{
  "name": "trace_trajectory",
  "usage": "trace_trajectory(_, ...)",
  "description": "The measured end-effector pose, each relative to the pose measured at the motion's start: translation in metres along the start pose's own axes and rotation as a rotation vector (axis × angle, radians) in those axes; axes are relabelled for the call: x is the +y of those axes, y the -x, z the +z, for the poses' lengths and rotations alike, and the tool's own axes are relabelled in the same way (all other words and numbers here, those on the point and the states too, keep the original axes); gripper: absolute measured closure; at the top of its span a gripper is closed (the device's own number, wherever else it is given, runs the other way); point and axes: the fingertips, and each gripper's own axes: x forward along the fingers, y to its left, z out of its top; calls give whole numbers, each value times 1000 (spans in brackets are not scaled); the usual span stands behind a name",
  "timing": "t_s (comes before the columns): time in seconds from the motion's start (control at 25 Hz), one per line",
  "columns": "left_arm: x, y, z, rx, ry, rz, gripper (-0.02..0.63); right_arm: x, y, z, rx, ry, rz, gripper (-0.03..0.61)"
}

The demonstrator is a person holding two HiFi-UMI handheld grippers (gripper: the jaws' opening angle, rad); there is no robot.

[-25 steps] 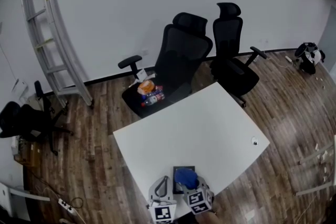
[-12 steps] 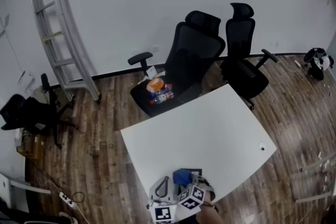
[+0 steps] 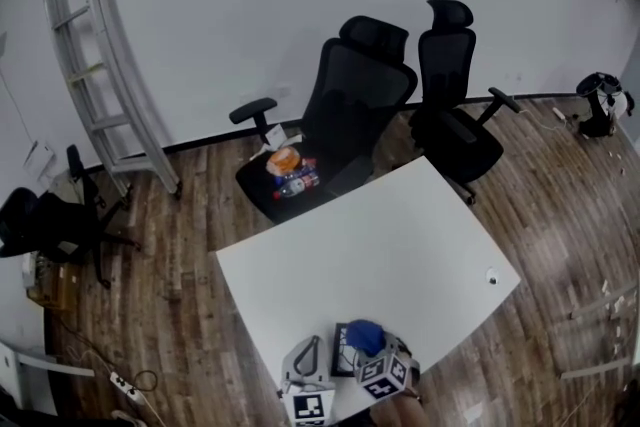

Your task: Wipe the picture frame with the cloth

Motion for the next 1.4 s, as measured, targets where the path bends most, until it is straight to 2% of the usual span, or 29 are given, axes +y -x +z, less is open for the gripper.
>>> trace_trajectory(0.2,-17,-6,2,-2,-10,-44,611,-28,11,-26,-7,-127,-54,449)
trace_trajectory(0.32,-21,-5,-1,15,0,-48,611,-32,23,-21,-59,-197,-52,449)
trace_trajectory(0.4,-20,-3,-4,20,27,-37,611,-26,36,-4,-134,-296,-14,449)
trace_trajectory(0.56,-13,5,-8,29,39,-15,611,12,37,21,-249,-518,162,449)
trace_trajectory(0.72,-10,13,-6,24,24,-14,611,45,22,28,-212,-491,223,449)
trace_trajectory(0.92,-3,20,-8,25,31,-5,611,51,14,28,-189,-432,183,449)
trace_trajectory(1.04,0,22,-11,38,38,-7,611,37,20,20,-189,-468,140,449)
trace_trajectory(1.28,-8,18,-17,44,32,-36,611,-5,38,-25,-175,-565,20,449)
trace_trajectory(1.4,-14,18,-16,42,37,-48,611,-18,46,-39,-165,-607,-13,449)
